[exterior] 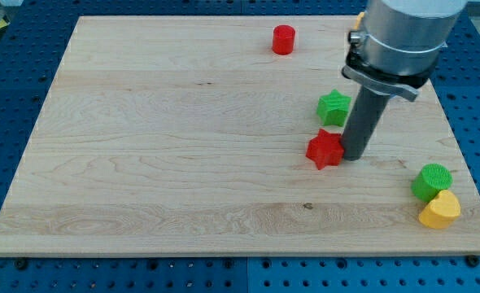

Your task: Push the green circle closer to the red star

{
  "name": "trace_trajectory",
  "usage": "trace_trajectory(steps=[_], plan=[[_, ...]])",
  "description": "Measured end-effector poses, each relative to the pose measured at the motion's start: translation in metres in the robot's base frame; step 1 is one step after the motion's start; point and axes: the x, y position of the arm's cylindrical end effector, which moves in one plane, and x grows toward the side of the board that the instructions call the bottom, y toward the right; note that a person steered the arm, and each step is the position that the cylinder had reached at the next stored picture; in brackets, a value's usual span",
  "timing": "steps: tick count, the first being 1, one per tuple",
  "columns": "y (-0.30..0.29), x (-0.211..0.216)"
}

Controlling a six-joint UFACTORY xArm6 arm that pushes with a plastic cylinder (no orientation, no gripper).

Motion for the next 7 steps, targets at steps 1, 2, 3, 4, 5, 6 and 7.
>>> trace_trajectory(steps=[1, 2, 3, 4, 5, 6, 7], plan=[[0.007, 0.000], [0.065, 0.000], [0.125, -0.001], [0.166, 0.026], [0.171, 0.061], [0.171, 0.061], [0.161, 0.061]])
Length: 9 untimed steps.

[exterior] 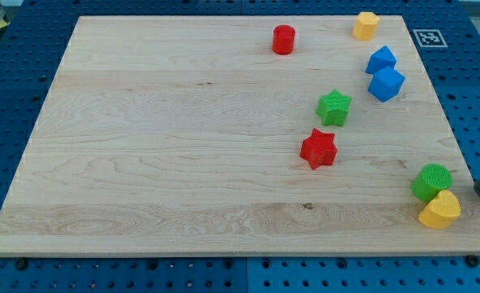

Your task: Push the green circle closer to the red star

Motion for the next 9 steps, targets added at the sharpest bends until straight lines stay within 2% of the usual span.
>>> trace_trajectory(steps=[3, 7, 8, 9], plan=[[-0.079, -0.001], [-0.176, -0.029], [-0.176, -0.028], [-0.151, -0.001]])
